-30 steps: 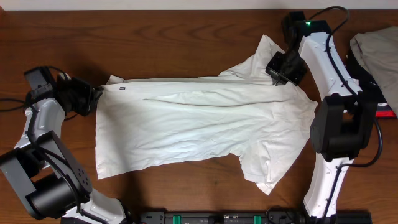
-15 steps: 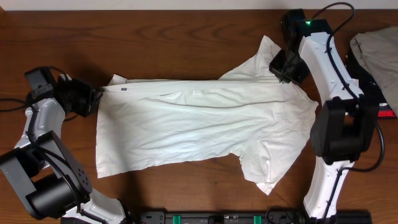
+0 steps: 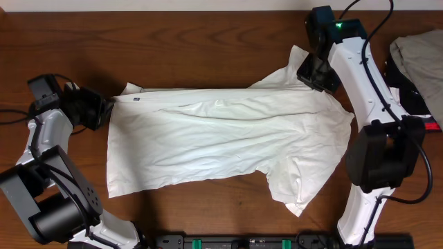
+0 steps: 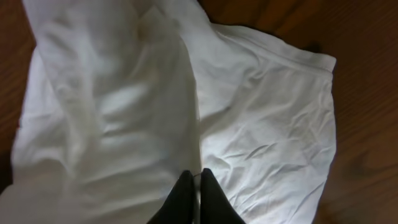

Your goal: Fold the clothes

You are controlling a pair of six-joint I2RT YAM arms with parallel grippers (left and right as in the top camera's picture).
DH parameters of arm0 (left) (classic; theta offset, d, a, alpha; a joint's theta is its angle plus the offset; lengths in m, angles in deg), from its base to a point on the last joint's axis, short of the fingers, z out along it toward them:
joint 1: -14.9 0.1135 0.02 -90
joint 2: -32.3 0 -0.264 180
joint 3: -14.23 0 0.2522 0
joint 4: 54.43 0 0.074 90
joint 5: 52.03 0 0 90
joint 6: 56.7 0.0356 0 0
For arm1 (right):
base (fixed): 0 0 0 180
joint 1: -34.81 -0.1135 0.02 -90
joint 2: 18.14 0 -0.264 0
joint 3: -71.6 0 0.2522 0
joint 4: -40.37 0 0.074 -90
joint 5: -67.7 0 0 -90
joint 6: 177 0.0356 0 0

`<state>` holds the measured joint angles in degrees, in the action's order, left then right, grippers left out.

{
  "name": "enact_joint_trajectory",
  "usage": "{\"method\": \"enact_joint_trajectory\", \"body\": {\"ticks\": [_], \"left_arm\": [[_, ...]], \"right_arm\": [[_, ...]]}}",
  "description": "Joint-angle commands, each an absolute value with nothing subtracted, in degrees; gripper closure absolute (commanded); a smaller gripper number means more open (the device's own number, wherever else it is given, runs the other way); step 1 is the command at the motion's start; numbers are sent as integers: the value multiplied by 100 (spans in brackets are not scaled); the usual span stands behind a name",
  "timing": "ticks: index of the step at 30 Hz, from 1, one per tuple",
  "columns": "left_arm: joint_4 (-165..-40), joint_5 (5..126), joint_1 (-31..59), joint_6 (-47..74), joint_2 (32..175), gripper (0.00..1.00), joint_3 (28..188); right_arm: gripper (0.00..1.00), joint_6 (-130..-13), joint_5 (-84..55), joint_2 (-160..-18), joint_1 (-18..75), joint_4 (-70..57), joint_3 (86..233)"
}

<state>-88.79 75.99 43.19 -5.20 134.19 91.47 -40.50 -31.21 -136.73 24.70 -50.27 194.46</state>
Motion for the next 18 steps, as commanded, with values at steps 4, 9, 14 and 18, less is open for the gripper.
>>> {"method": "enact_joint_trajectory", "body": {"ticks": [4, 9, 14, 18], "left_arm": [[-8916, 7416, 4361, -376, 13292, 94, 9274], [-8918, 7416, 4359, -376, 13292, 94, 9274], [-9030, 7420, 4359, -373, 13292, 88, 9274], [-9049, 7462, 4359, -330, 13292, 57, 9274]], "right_arm": [[87, -3991, -3407, -13612, 2466, -4894, 19142], [89, -3991, -3407, -13612, 2466, -4841, 19046], [89, -3993, -3372, -13612, 2462, -4763, 19046], [87, -4542, -2951, -13612, 2455, -4555, 19046]]}}
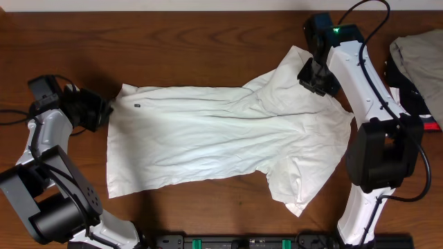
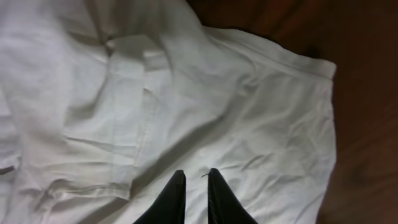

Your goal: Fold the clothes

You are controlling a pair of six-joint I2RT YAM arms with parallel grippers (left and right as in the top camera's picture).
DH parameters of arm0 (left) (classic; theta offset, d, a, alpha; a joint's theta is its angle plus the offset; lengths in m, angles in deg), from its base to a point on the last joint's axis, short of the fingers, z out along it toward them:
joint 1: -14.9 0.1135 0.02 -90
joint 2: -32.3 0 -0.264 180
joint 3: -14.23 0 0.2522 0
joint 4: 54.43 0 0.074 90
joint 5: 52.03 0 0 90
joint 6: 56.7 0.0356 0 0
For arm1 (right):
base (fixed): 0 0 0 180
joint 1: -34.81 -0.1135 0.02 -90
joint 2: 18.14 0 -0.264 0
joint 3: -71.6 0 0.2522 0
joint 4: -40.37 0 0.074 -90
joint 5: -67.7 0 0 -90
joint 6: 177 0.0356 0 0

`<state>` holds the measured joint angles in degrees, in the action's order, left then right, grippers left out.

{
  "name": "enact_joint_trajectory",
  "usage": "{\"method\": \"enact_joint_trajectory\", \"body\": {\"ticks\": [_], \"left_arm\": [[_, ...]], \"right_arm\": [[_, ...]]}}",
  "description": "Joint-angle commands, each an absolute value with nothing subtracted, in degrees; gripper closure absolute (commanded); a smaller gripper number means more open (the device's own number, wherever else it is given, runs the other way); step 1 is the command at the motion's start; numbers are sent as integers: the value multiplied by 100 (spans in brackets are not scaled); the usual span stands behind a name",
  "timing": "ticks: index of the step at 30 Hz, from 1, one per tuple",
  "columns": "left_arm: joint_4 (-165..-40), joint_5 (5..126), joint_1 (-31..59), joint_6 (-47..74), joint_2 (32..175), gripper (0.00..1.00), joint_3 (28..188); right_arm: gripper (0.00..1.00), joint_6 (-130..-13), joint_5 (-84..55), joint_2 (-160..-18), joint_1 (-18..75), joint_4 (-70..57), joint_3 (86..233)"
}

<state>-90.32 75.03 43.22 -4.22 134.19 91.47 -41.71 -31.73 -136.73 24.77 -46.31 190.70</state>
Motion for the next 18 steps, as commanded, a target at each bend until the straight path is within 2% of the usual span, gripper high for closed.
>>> {"method": "enact_joint_trajectory", "body": {"ticks": [1, 7, 9, 11, 15, 17, 18], "left_arm": [[-9052, 7462, 4359, -330, 13290, 54, 9274], [-9132, 7459, 4361, -332, 13242, 38, 9274], [-9089, 7451, 4361, -255, 13168, 35, 9278], [-9041, 7346, 4361, -131, 13067, 32, 9305], [-9067, 6974, 4359, -72, 12672, 29, 9353], [-9080, 6965, 4317, 37, 12425, 29, 9353], [-9108, 6963, 4265, 120, 12309, 29, 9353]], "right_arm": [[82, -4730, -2811, -13612, 2455, -4483, 19046], [53, -5244, -2435, -13612, 2455, -4271, 19046], [39, -5351, -2408, -13612, 2455, -4245, 19046], [28, -5541, -2334, -13612, 2455, -4194, 19046], [18, -6236, -1963, -13612, 2455, -3982, 19046], [18, -6737, -1510, -13612, 2446, -3751, 19046], [21, -6938, -1268, -13612, 2442, -3613, 19046]]}}
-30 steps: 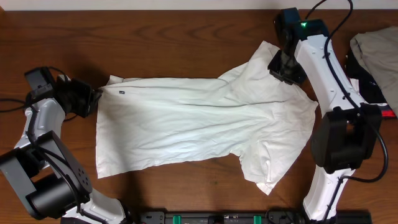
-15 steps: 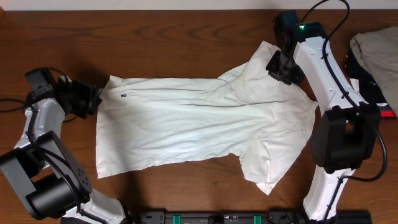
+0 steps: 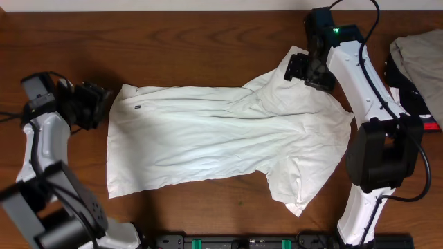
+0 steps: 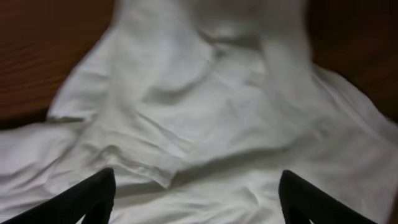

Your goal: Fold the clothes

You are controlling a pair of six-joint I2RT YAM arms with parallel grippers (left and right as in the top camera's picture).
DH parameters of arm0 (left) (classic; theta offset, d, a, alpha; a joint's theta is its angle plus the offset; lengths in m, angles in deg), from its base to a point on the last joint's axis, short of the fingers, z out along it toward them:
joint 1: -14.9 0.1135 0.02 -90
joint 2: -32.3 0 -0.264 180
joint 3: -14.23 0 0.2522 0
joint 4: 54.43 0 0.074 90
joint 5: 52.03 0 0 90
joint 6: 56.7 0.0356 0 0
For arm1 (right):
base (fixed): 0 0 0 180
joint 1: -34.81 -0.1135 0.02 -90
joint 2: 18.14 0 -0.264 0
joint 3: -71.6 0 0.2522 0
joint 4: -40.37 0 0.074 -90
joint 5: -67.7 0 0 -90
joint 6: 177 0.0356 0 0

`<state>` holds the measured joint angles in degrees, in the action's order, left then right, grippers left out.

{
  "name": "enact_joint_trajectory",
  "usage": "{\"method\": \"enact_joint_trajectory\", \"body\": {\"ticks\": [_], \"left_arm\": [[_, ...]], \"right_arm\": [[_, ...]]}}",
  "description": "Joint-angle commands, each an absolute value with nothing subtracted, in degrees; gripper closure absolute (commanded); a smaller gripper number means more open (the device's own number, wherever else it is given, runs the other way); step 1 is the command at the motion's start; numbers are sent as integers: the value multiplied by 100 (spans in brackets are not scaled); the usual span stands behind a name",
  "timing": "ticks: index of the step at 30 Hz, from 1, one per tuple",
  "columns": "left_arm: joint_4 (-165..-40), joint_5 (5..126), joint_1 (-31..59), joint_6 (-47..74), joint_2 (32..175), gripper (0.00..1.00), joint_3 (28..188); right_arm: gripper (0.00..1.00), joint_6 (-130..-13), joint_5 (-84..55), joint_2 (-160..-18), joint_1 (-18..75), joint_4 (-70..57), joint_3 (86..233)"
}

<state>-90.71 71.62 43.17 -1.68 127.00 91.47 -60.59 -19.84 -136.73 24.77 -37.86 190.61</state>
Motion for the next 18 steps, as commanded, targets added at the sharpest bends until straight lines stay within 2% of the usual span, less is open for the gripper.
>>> {"method": "enact_joint_trajectory", "body": {"ticks": [1, 3, 4, 5, 7, 9, 10, 15, 18], "left_arm": [[-9130, 6965, 4186, 208, 12202, 29, 9353], [-9132, 6985, 3880, 466, 12011, 31, 9353], [-9130, 6987, 3694, 529, 11961, 35, 9353], [-9128, 6983, 3487, 573, 11935, 42, 9353], [-9065, 6981, 2975, 658, 11933, 67, 9353], [-9017, 6828, 2429, 794, 11952, 92, 9351], [-9021, 6616, 2169, 805, 11955, 94, 9351], [-8997, 5223, 940, 800, 12077, 94, 9348], [-8975, 5053, 588, 798, 12328, 94, 9348]], "right_arm": [[28, -7086, -1025, -13612, 2433, -3451, 19046], [54, -7231, -446, -13616, 2396, -2996, 19046], [68, -7226, -186, -13625, 2361, -2763, 19046], [77, -7224, 50, -13638, 2324, -2566, 19044], [92, -7226, 442, -13690, 2199, -2177, 19046], [97, -7196, 512, -13752, 2033, -1963, 19046], [98, -7209, 503, -13808, 1933, -1908, 19044], [99, -7217, 496, -14160, 1465, -1746, 19046], [99, -7023, 494, -14464, 1229, -1729, 19044]]}}
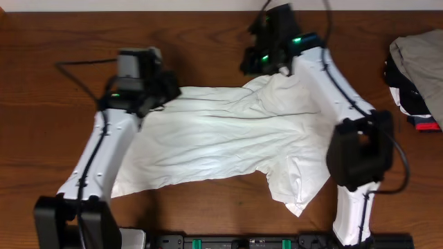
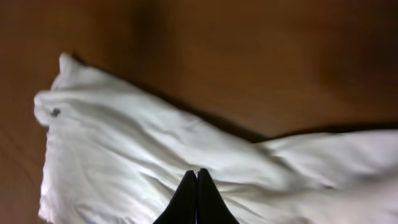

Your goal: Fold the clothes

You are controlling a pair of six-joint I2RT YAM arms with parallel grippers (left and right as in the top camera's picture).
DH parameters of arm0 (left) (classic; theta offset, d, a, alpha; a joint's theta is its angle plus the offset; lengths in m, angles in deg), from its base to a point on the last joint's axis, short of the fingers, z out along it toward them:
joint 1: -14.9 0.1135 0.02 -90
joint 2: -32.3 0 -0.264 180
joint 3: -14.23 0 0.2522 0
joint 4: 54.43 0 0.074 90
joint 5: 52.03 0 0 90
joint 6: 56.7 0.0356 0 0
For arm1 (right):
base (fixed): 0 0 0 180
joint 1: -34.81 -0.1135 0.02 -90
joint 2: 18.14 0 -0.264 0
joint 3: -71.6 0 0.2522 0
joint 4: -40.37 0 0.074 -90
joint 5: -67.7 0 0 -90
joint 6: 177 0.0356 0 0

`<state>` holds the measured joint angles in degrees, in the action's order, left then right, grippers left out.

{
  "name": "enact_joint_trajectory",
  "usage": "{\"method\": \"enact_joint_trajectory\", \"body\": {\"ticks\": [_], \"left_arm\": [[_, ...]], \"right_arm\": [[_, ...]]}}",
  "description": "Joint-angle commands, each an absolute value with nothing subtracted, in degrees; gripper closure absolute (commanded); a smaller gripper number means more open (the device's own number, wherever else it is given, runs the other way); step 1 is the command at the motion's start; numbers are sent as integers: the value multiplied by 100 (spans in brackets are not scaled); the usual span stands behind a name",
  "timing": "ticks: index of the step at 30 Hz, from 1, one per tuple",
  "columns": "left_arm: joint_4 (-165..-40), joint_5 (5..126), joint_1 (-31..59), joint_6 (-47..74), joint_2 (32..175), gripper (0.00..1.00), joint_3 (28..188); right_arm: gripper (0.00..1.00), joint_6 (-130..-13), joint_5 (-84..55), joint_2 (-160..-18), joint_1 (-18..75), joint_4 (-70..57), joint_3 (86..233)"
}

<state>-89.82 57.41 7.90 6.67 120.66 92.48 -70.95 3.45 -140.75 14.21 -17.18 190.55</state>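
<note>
A white T-shirt (image 1: pixel 228 138) lies spread across the brown table (image 1: pixel 208 34), hem to the left and sleeves to the right. My right gripper (image 1: pixel 265 63) sits at the shirt's far edge near the middle. In the right wrist view its black fingers (image 2: pixel 198 176) are pressed together on the white cloth, and creases run in toward the tips. That view also has the hem corner with a small tag (image 2: pixel 56 112). My left gripper (image 1: pixel 165 88) is at the shirt's far left edge, and its arm lies over the left part of the shirt. Its jaws are too dark to read.
A heap of other clothes (image 1: pixel 415 59), grey over black and red, lies at the table's right edge. A dark rail (image 1: pixel 242 242) runs along the front edge. The lower right sleeve (image 1: pixel 297 197) hangs toward the front.
My right gripper was wide open over the far right sleeve; now it is shut farther left on the shirt's far edge. My left gripper has moved from off the shirt's left side onto its far left edge.
At first my right gripper was shut on cloth by the far right sleeve and my left sat at the far left hem corner. Then the right jaws stood slightly apart, then wide open, with the shirt lying flat. Now both grippers are at the far edge, nearer the middle.
</note>
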Motion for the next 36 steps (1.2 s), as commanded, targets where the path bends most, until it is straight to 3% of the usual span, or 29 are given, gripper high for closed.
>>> {"method": "enact_joint_trajectory", "body": {"ticks": [1, 14, 21, 36], "left_arm": [[-8968, 5055, 521, 763, 12462, 94, 9348], [-8464, 5248, 484, 916, 13793, 94, 9348], [-8577, 4850, 543, 1080, 14035, 94, 9348], [-8667, 4756, 1395, 1425, 14066, 94, 9348]], "right_arm": [[99, -7003, 494, -14562, 1166, -1724, 19046], [99, -6990, 479, -14943, 938, -1700, 19044], [99, -6994, -183, -14956, 956, -2148, 19044], [98, -7036, -411, -14971, 1334, -1998, 18740]]}}
